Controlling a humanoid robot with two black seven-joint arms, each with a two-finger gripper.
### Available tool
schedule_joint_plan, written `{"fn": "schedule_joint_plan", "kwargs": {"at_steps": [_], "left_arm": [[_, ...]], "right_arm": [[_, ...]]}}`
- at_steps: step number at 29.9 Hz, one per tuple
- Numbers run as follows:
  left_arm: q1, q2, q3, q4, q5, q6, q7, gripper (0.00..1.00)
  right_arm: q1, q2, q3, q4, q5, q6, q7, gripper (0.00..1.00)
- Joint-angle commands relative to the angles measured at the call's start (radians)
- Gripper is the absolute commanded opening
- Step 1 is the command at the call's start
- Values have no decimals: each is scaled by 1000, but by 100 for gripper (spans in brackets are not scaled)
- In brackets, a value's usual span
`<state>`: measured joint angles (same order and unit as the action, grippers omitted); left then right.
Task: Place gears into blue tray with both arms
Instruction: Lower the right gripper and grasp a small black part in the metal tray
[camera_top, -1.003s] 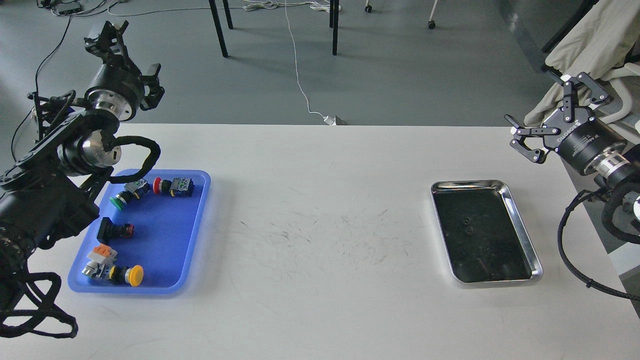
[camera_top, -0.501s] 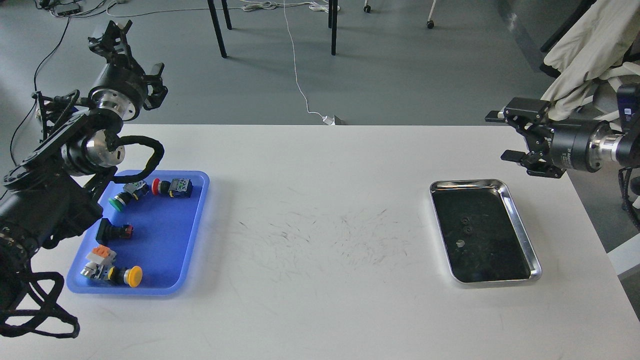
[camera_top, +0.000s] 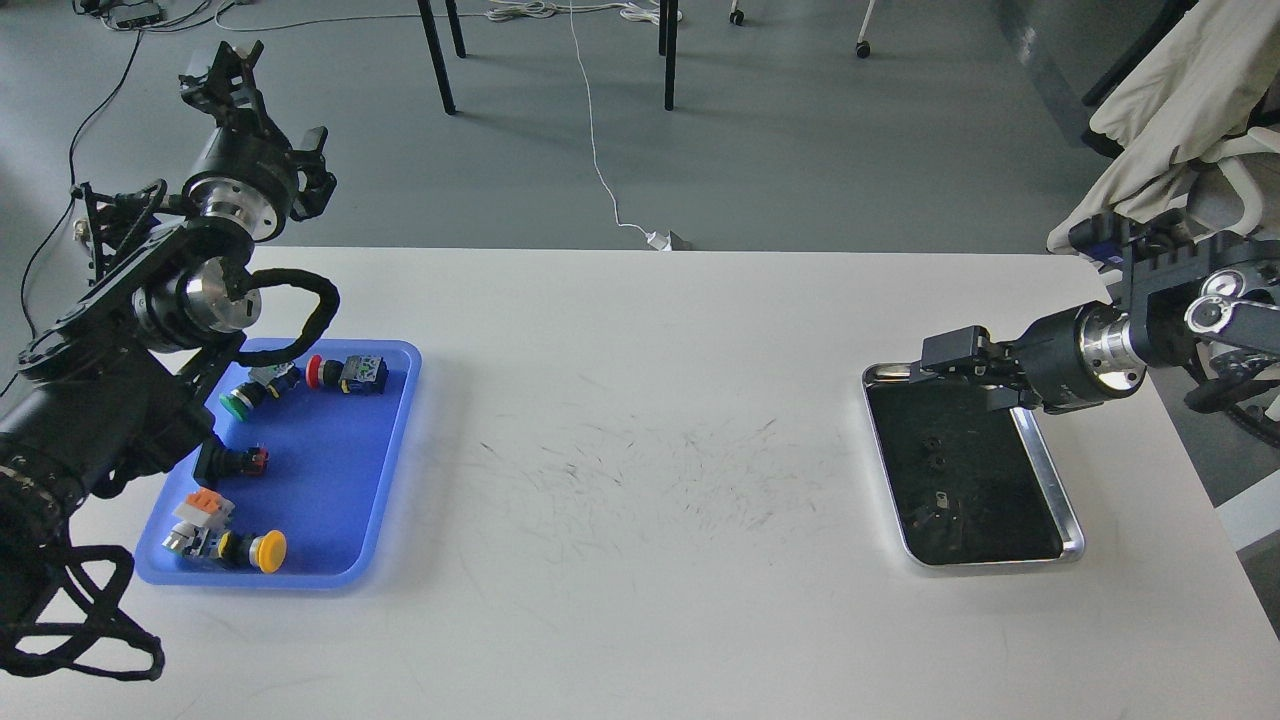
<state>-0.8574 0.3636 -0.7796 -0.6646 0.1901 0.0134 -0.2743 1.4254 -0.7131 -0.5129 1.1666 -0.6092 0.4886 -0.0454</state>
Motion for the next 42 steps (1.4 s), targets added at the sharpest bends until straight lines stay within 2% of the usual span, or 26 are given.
{"fn": "schedule_joint_plan", "kwargs": {"at_steps": [1,12,23,33,42], "left_arm": [[1,2,0,0,2,-1,1,98],[11,12,0,0,2,-1,0,98],[31,18,0,2,0,-3,-2,98],[31,18,-1,2,0,-3,-2,98],[31,20,-1,2,0,-3,-2,98]], "right_arm": [[3,35,-25,-5,-4,0,-13,99],[-5,185,-137,-122,-20,0,-11,95],[-46,262,-150,-179,-44,0,-2,90],[-46,271,-151,-194,-60,0,-4,71],[-54,276,-151,-197,-63,0,-4,70]]}}
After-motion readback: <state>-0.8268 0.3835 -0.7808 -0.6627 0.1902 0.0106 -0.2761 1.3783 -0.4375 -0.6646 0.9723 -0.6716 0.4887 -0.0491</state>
